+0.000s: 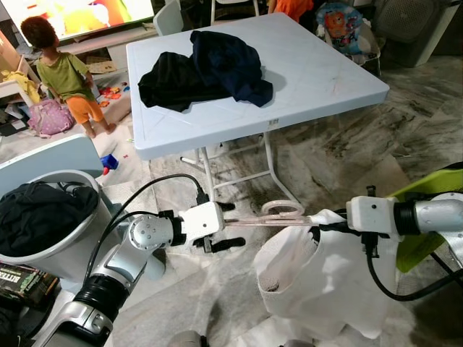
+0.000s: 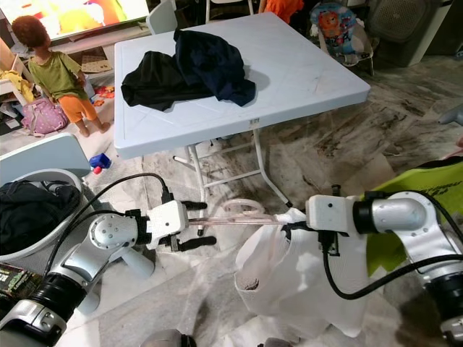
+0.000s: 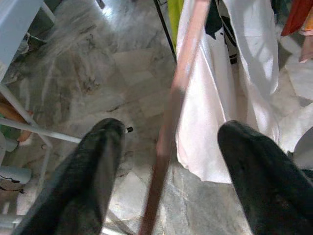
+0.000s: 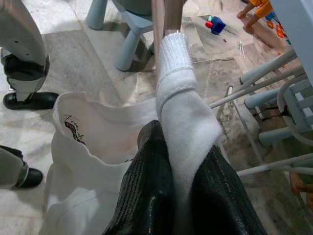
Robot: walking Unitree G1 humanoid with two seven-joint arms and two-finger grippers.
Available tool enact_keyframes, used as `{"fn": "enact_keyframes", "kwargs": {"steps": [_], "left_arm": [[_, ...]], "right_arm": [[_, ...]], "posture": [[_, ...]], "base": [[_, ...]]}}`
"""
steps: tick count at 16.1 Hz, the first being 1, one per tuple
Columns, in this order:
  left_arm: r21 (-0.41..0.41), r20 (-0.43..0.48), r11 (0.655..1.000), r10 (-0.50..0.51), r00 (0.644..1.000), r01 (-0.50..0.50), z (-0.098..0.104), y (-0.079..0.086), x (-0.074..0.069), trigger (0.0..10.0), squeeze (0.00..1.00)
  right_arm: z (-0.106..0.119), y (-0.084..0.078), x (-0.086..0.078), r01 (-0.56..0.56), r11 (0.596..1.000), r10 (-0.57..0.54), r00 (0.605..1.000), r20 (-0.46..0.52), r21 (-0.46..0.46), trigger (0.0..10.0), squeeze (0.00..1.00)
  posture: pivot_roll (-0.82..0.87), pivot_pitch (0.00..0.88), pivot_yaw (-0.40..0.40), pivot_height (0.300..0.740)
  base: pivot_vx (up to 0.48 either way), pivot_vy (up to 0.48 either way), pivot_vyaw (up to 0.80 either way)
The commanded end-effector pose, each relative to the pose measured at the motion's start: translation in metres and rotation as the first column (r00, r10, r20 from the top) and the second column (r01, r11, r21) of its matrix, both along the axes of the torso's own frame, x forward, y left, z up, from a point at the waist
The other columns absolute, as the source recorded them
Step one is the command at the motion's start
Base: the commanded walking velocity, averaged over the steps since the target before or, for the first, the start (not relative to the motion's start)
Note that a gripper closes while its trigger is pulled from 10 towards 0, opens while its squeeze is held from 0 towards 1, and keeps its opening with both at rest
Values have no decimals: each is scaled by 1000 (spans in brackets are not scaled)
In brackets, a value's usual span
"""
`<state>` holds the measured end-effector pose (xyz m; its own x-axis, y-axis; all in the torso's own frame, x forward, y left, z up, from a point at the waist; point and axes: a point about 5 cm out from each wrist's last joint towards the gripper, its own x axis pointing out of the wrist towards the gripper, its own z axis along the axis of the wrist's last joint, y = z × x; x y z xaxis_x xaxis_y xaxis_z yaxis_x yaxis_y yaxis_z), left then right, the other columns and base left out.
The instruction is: Hang hanger
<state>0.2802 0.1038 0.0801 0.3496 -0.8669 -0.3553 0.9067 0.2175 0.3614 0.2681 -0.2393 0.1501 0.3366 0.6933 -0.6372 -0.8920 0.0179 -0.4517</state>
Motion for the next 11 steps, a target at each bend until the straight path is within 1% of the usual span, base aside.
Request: {"fn": "enact_keyframes", "kwargs": {"steps": [1, 2, 4, 5, 6, 9, 11], "left_arm": [[13, 36, 1000, -3, 999, 3, 5, 0, 5, 0, 0], [-5, 50, 1000, 4, 999, -4, 8, -1, 8, 0, 0], [-30, 73, 999, 18, 997, -15, 13, -3, 11, 0, 0], [-65, 113, 997, 50, 992, -42, 19, -3, 16, 0, 0], [-80, 138, 995, 71, 988, -61, 23, -3, 20, 0, 0], [-69, 160, 995, 87, 983, -77, 24, 0, 24, 0, 0], [-66, 160, 995, 88, 983, -78, 24, 0, 25, 0, 0]], "right_arm": [[18, 1, 5, -33, 999, 32, 998, 58, 4, 10000, 0], [15, 1, 4, -39, 999, 40, 997, 60, -15, 10000, 0], [13, 3, 5, -39, 999, 40, 997, 72, -16, 10000, 0], [14, 4, 8, -26, 1000, 28, 994, 108, -13, 10000, 0], [15, 3, 14, -7, 1000, 11, 987, 163, -24, 10000, 0], [23, 4, 24, 12, 1000, -8, 965, 261, -16, 10000, 0], [25, 5, 26, 14, 1000, -11, 961, 277, -9, 10000, 0]], "posture": [[-117, 0, 47, 740], [-115, 0, 46, 740], [-115, 0, 45, 740], [-116, 0, 43, 740], [-115, 0, 42, 740], [-116, 0, 38, 740], [-116, 0, 38, 740]], "base": [[0, 0, 0], [0, 0, 0], [0, 0, 0], [0, 0, 0], [0, 0, 0], [0, 0, 0], [0, 0, 0]]}}
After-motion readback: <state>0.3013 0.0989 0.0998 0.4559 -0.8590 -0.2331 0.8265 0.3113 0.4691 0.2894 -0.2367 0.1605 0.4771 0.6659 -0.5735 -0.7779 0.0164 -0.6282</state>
